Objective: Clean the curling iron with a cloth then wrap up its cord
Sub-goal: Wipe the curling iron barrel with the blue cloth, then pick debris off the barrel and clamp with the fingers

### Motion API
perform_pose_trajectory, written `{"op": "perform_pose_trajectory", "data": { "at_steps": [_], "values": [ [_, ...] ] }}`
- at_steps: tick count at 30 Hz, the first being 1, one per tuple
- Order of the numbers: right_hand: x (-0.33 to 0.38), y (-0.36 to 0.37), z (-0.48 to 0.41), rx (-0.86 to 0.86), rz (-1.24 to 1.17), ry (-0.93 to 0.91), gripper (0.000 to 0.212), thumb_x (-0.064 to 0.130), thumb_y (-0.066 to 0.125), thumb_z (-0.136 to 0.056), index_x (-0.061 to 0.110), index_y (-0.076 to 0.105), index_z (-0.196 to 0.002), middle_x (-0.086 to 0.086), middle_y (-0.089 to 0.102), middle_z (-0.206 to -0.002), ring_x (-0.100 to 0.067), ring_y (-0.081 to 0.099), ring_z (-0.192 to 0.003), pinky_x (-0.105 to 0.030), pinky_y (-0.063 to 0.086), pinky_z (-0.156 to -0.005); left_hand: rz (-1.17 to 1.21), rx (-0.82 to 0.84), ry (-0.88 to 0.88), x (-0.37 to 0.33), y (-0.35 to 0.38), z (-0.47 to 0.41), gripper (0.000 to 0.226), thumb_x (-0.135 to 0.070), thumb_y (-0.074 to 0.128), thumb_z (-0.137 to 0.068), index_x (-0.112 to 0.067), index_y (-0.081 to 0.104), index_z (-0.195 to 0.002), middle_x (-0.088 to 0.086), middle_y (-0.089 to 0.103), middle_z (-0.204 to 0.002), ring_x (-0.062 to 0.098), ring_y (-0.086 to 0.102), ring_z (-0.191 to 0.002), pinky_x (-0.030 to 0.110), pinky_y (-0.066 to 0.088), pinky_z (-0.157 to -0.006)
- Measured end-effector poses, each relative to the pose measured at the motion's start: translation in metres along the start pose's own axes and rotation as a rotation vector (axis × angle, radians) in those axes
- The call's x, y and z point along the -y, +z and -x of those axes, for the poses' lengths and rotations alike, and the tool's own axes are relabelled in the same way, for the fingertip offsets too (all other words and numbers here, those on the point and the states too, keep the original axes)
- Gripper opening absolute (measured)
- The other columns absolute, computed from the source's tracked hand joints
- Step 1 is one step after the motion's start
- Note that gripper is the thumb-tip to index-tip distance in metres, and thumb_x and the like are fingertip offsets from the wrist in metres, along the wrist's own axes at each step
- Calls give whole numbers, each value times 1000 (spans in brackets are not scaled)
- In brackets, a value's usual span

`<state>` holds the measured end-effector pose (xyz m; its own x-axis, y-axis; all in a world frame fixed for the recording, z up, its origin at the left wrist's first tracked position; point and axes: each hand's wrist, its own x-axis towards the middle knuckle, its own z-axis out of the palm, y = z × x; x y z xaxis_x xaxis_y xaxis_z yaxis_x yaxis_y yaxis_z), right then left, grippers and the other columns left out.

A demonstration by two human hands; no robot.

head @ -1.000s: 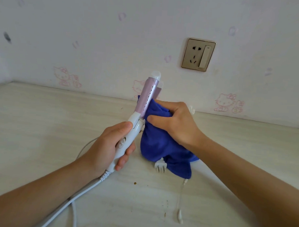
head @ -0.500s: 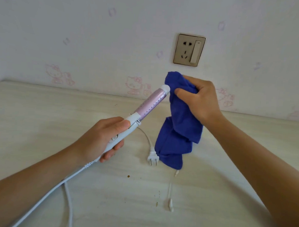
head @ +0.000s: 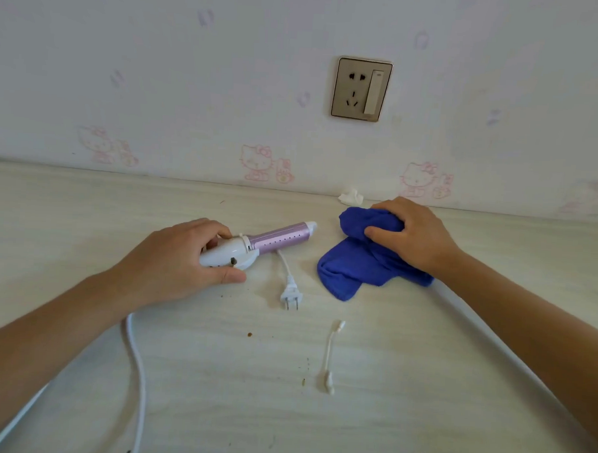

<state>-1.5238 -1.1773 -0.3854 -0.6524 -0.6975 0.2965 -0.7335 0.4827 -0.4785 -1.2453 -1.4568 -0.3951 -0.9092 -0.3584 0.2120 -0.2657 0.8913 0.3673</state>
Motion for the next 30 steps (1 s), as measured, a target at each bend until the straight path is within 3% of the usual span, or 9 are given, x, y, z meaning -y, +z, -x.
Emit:
{"op": "perform_pose_trajectory", "data": {
  "at_steps": [3, 5, 8, 11, 13, 16, 18, 21, 30],
  "values": [
    [6, -8, 4, -63, 37, -12, 39, 41, 69, -88, 32, 65, -126, 8, 63, -116, -16, 56, -112, -34, 45, -98, 24, -97, 46, -5, -6, 2, 58, -74, 63, -70, -42, 59, -118, -21, 57, -101, 0, 58, -91, 33, 49, -78],
    [17, -18, 16, -179, -13, -44, 28, 32, 70, -89, 29, 66, -117, 10, 62, -116, -13, 52, -114, -29, 40, -98, 82, -158, 134, -17, -11, 8, 36, -59, 62, -78, -40, 62, -109, -18, 58, -97, 7, 59, -89, 34, 50, -77],
    [44, -27, 54, -255, -109, -105, 5, 27, 68, -87, 30, 66, -84, 16, 64, -89, -6, 57, -91, -20, 42, -81, 122, -126, 376, -59, -11, 23, 12, -42, 61, -87, -36, 67, -96, -18, 60, -86, 7, 60, -79, 32, 51, -73],
    [68, -24, 98, -49, -175, -127, 9, 32, 65, -83, 30, 65, -74, 15, 64, -76, -5, 60, -75, -13, 41, -64, 50, -63, 610, -106, 5, 37, 12, -32, 61, -91, -27, 71, -90, -15, 63, -83, 3, 55, -75, 28, 47, -73],
    [77, -18, 120, 110, -152, -147, 4, 32, 68, -84, 33, 71, -86, 14, 62, -81, -6, 59, -82, -10, 40, -67, 39, 54, 562, -130, 16, 42, 23, -47, 56, -91, -27, 66, -85, -13, 60, -78, 6, 54, -73, 32, 48, -69],
    [80, -5, 131, 238, -93, -172, 24, 28, 73, -84, 34, 74, -108, 12, 61, -93, -8, 57, -90, -18, 45, -77, -118, 201, 378, -152, 33, 44, 52, -79, 41, -79, -28, 53, -79, -12, 55, -75, 7, 52, -72, 32, 42, -64],
    [82, 4, 130, 226, -69, -200, 19, 21, 75, -87, 30, 77, -103, 4, 62, -91, -15, 56, -86, -33, 48, -78, -151, 208, 311, -159, 42, 44, 43, -71, 51, -82, -28, 49, -77, -10, 56, -78, 13, 54, -74, 33, 40, -63],
    [81, 10, 125, 218, -22, -265, 10, 17, 71, -91, 21, 78, -95, 2, 62, -85, -18, 53, -80, -39, 47, -74, -111, 189, 232, -157, 47, 40, 26, -47, 57, -92, -28, 50, -76, -6, 61, -82, 21, 60, -79, 38, 49, -69],
    [77, 17, 128, 141, 27, -275, 7, 20, 63, -97, 22, 67, -91, 13, 61, -86, -5, 49, -78, -25, 40, -71, -94, 63, 248, -150, 50, 40, 21, -40, 52, -99, -25, 61, -88, -9, 57, -87, 16, 58, -80, 35, 46, -70]
  ]
}}
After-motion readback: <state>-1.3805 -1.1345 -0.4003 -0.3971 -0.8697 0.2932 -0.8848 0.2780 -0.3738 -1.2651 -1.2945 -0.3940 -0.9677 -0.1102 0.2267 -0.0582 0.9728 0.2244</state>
